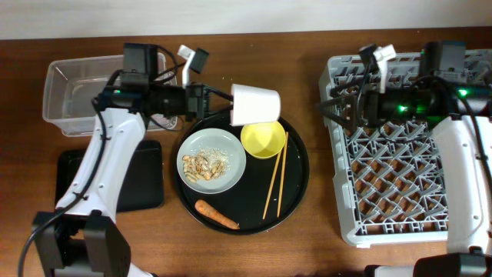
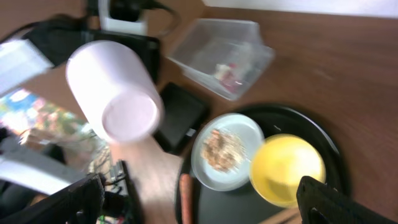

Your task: Sort waste into correct bins and load items into the dishwasher rack

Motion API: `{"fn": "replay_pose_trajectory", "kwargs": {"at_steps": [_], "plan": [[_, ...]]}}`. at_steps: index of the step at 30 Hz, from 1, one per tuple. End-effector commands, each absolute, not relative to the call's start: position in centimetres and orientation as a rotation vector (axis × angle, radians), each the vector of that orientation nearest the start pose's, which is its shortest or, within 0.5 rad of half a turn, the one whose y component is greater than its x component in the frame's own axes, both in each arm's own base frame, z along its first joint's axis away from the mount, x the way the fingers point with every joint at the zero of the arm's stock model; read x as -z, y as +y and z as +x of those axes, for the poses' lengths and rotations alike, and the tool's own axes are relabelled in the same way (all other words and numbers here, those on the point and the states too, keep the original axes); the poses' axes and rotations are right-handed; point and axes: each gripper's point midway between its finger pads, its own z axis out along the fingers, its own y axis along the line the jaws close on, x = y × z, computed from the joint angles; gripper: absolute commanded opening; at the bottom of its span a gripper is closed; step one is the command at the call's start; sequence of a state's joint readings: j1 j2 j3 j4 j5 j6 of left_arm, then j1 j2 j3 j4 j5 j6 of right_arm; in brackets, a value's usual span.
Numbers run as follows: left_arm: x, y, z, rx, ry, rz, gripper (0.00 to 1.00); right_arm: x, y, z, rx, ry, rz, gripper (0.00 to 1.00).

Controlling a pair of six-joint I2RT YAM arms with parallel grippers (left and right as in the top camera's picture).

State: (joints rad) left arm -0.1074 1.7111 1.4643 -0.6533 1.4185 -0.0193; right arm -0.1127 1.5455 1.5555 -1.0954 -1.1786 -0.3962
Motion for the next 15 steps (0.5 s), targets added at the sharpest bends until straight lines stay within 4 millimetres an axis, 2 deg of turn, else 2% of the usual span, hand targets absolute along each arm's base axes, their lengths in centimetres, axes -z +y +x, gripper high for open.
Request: {"fn": "replay_pose_trajectory", "kwargs": {"at_steps": [1, 5, 7, 10, 15], "plan": [[-31.0, -23.5, 33.1, 1.814, 1.868, 0.831, 0.0, -33.8, 15.9, 31.8, -1.359, 1.904, -0.8, 0.98], [-31.0, -23.8, 32.9, 1.825, 1.88, 0.828, 0.0, -34.0, 20.1, 29.7, -1.421, 1.854, -0.957, 1.0], [-31.0, -23.8, 32.9, 1.826, 1.88, 0.828, 0.0, -34.0, 21.6, 28.7, -1.449, 1.838, -1.013, 0.94], [-31.0, -23.8, 32.9, 1.827, 1.88, 0.828, 0.0, -34.1, 22.0, 28.3, -1.46, 1.828, -1.031, 0.72], [-31.0, -23.8, 32.9, 1.826, 1.88, 0.828, 0.01, -34.2, 22.1, 28.5, -1.446, 1.812, -1.04, 0.64]]}}
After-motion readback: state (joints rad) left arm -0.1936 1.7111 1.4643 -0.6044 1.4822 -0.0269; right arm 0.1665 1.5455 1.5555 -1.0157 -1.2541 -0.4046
